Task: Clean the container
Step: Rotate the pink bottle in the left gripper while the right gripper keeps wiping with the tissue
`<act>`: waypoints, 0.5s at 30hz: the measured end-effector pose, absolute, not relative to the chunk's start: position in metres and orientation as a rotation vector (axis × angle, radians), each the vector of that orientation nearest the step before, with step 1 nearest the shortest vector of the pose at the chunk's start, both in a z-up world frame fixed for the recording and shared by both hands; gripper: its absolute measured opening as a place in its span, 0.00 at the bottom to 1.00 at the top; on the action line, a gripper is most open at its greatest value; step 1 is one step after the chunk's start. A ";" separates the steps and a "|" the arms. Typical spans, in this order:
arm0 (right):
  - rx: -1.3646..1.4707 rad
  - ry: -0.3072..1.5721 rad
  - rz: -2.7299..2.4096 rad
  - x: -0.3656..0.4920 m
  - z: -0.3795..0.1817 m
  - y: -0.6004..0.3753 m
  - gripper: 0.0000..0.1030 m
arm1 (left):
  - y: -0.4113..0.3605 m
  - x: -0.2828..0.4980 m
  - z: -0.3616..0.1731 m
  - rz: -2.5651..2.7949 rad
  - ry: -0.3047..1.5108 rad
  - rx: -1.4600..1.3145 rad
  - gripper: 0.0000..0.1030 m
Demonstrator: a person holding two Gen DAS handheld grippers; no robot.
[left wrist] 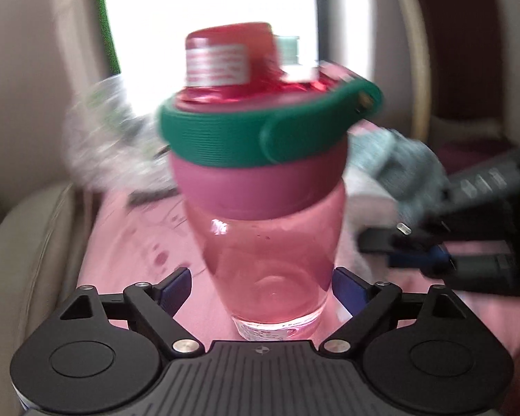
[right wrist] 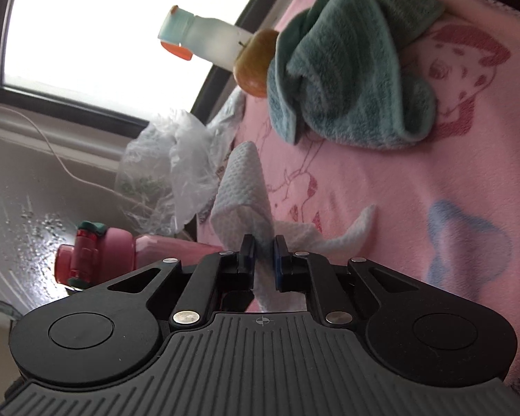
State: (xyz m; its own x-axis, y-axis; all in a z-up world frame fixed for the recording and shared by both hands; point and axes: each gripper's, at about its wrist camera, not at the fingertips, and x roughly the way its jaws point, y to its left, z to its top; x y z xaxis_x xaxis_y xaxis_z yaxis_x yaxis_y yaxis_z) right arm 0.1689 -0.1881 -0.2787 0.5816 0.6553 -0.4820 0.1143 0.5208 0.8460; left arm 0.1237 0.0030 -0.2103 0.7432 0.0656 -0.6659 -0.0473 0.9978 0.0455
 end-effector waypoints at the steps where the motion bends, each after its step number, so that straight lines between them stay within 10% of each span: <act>1: 0.993 0.910 0.382 0.168 -0.277 -0.191 0.12 | 0.002 0.124 -0.211 0.098 0.736 -0.023 0.86; 6: 0.992 0.905 0.388 0.165 -0.275 -0.197 0.12 | -0.007 0.125 -0.218 0.157 0.708 -0.089 0.70; 15: 0.987 0.897 0.442 0.165 -0.271 -0.196 0.12 | 0.017 0.125 -0.219 -0.183 0.716 0.085 0.69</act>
